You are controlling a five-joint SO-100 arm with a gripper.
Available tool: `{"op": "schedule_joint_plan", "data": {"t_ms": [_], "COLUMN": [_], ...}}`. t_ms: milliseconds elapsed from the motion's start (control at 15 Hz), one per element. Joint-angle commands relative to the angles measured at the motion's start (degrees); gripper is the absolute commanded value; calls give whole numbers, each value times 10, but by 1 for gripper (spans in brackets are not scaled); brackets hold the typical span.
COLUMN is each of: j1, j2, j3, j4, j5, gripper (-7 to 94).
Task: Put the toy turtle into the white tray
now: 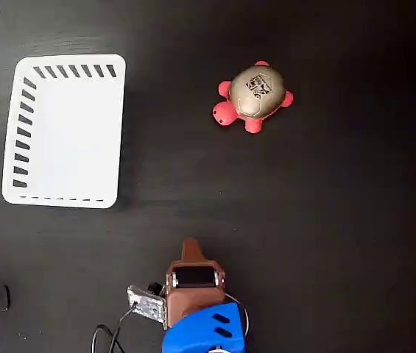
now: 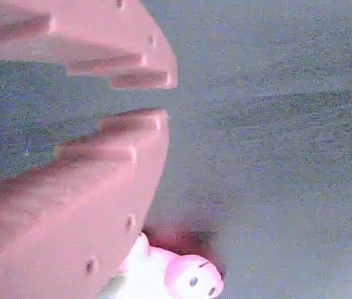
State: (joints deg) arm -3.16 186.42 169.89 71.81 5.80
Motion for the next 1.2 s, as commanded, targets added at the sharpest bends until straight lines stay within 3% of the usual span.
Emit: {"op": "schedule_joint_plan", "data": {"t_ms": [0,933,1133], "j1": [-7,-26,-29], "j2": [1,-2,-75], "j3": [-24,-24,-33], "j4": [10,10,-33], "j5": [10,-9,-10], "gripper": [0,0,0]}}
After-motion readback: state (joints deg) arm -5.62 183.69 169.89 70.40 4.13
